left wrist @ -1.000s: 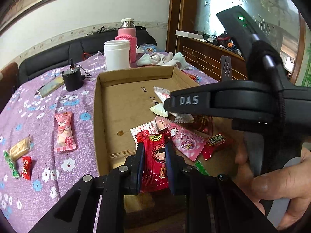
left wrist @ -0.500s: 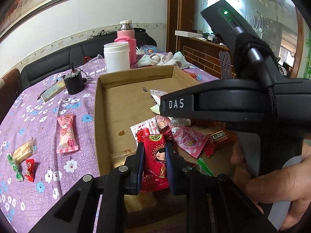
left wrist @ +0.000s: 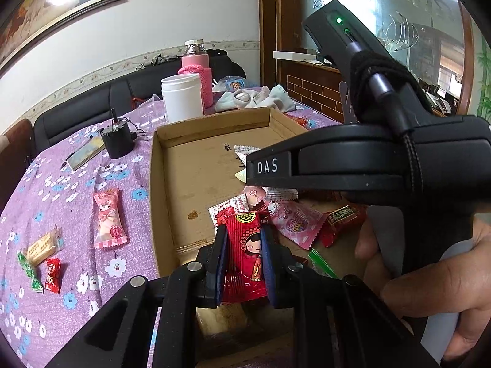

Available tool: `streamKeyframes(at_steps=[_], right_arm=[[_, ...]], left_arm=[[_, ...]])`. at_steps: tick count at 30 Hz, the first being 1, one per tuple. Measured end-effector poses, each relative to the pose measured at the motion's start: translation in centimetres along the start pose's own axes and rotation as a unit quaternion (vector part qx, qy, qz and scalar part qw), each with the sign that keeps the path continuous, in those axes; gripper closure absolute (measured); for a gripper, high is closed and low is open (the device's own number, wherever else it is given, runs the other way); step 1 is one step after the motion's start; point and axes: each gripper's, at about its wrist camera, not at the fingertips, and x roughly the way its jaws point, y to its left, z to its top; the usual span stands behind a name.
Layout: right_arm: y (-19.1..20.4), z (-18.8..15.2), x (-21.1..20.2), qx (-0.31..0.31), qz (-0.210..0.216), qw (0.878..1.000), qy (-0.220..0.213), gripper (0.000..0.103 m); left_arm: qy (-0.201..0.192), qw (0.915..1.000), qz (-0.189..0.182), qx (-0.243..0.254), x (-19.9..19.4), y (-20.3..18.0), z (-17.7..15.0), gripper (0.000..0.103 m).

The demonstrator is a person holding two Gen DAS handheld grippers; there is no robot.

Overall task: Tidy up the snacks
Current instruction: 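Lower and release the white-red packet with the right tool while the left tool releases the red packet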

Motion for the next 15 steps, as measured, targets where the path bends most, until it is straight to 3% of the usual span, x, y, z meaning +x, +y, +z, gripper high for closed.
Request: streamKeyframes(at_steps=[3,8,10,15], right_arm=[[-0.1,0.1,-0.3,0.001,0.001,1.0,-0.004,0.075],[-0.5,0.2,-1.1,0.008,0.003,1.0,-0.015,0.074],[-0.6,0.3,-1.3,0.013,0.007,1.0,-0.018,0.074],[-0.6,0.5,-2.0,0.015,0.009,0.999,-0.031,0.074]], left_arm=[[-0.002,1.0,-0.001,0.001,-0.1,0.0,0.0,0.081],[-0.008,0.9999,-0.003,-0.01,-0.5,0.4,0.1,0.058],[-0.01,0.9998,-0.006,-0.015,-0.5,0.6,0.2,0.053],[-0.021,0.9995,-0.01,-0.02,-1.0,1.0,0.4,0.048]])
